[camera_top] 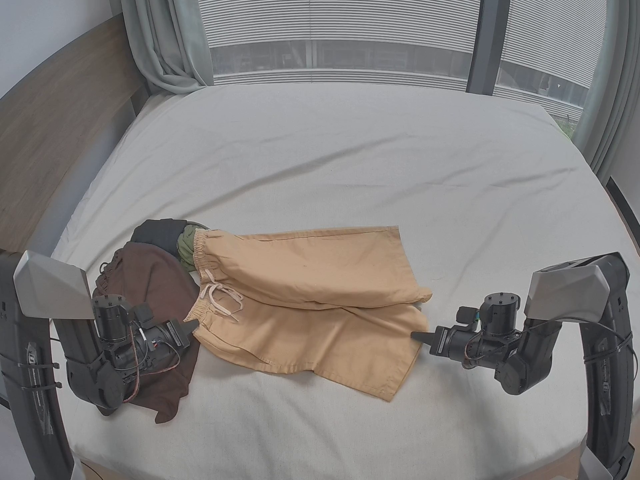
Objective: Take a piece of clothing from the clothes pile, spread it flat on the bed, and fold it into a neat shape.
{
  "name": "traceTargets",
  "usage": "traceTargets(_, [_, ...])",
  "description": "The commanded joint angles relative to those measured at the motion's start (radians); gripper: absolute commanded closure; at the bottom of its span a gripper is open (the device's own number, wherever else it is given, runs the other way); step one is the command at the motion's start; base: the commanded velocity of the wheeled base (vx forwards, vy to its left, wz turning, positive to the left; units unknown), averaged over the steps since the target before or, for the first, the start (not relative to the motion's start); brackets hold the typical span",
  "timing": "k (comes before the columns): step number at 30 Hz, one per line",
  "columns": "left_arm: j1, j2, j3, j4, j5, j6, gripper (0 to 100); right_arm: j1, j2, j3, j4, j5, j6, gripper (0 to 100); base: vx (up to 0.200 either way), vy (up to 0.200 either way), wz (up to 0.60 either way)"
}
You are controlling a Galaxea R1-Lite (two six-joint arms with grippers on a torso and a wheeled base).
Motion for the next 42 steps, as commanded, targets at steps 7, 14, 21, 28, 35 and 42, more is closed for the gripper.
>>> traceTargets(7, [-0.012,0.006,0.009,-0.001,0.000,-0.001,100,-0.066,-0.039,-0.003,0.093,0.001,-0.041,100,0.000,0.000,0.00])
traceTargets(14, [-0.023,0.016,0.010,-0.003,0.000,0.001,100,-0.064,-0.037,-0.004,0.091,-0.001,-0.044,100,0.000,0.000,0.00])
traceTargets(21, [-0.038,0.032,0.021,-0.037,0.001,-0.001,100,-0.061,-0.079,0.036,0.079,0.001,-0.075,0,0.000,0.000,0.00])
traceTargets(28, [-0.038,0.032,0.021,-0.037,0.001,-0.001,100,-0.021,-0.149,0.180,0.093,0.001,-0.078,0,0.000,0.000,0.00])
traceTargets(35, [-0.035,0.032,0.018,-0.037,0.001,-0.001,100,-0.003,-0.136,0.218,0.093,0.001,-0.079,0,0.000,0.000,0.00])
traceTargets(42, [-0.035,0.032,0.017,-0.037,0.001,-0.001,100,0.051,-0.090,0.244,0.095,-0.001,-0.079,0,0.000,0.000,0.00])
